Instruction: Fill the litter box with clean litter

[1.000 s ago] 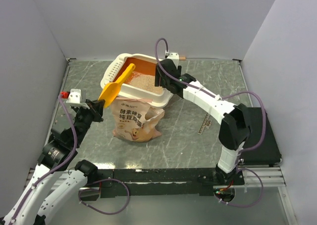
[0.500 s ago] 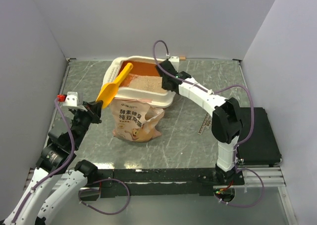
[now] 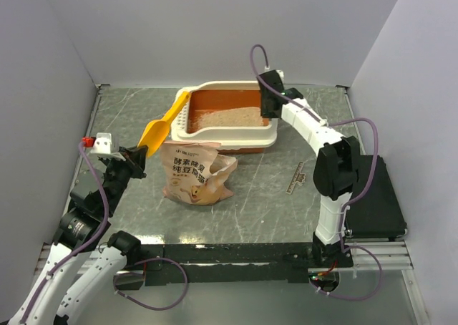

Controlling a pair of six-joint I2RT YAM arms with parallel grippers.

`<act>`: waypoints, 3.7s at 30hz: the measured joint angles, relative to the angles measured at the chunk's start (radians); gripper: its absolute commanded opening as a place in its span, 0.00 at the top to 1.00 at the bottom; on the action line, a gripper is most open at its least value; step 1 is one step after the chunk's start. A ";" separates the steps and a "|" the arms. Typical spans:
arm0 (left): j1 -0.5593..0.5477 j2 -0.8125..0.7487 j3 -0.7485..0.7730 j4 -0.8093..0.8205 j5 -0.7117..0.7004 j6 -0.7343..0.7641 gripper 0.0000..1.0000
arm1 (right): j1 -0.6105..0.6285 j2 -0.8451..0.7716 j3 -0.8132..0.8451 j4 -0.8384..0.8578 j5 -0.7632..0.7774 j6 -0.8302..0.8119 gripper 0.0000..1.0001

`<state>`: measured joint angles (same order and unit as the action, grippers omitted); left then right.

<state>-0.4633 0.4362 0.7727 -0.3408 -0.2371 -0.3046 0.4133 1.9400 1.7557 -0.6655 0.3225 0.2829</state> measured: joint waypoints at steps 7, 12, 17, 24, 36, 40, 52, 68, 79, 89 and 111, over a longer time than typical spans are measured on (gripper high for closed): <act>0.032 0.000 -0.002 0.007 0.057 -0.007 0.99 | -0.165 0.000 -0.004 0.064 -0.019 -0.197 1.00; 0.091 0.000 -0.017 0.023 0.126 -0.019 0.99 | -0.282 0.000 -0.052 0.180 -0.127 -0.382 1.00; 0.124 0.000 -0.026 0.043 0.190 -0.033 0.99 | -0.376 0.000 -0.086 0.249 -0.288 -0.523 1.00; 0.126 0.019 -0.027 0.047 0.261 -0.035 0.99 | -0.503 -0.044 -0.182 0.351 -0.556 -0.655 1.00; 0.126 0.012 -0.033 0.053 0.332 -0.041 0.99 | -0.573 -0.199 -0.375 0.507 -0.612 -0.865 0.00; 0.126 0.008 -0.033 0.061 0.362 -0.041 0.99 | -0.564 -0.292 -0.424 0.613 -0.606 -0.863 0.00; 0.126 0.031 -0.018 0.078 0.545 -0.011 0.99 | -0.252 -0.764 -0.590 0.750 -0.720 -0.436 0.00; 0.126 0.071 0.155 -0.020 0.923 0.029 0.99 | -0.084 -1.248 -1.012 1.068 -1.302 0.317 0.00; 0.126 0.105 0.155 -0.056 0.977 0.023 0.99 | -0.063 -1.146 -0.953 0.971 -1.355 0.386 0.00; 0.126 0.149 0.155 -0.064 1.007 0.022 0.99 | 0.037 -1.075 -0.924 0.983 -1.361 0.310 0.00; 0.126 0.198 0.155 -0.061 1.053 0.022 0.99 | 0.124 -1.001 -0.904 1.016 -1.355 0.227 0.55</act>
<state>-0.3370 0.6342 0.9279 -0.4015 0.8158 -0.2825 0.5369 0.9394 0.8516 0.3508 -1.0321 0.5098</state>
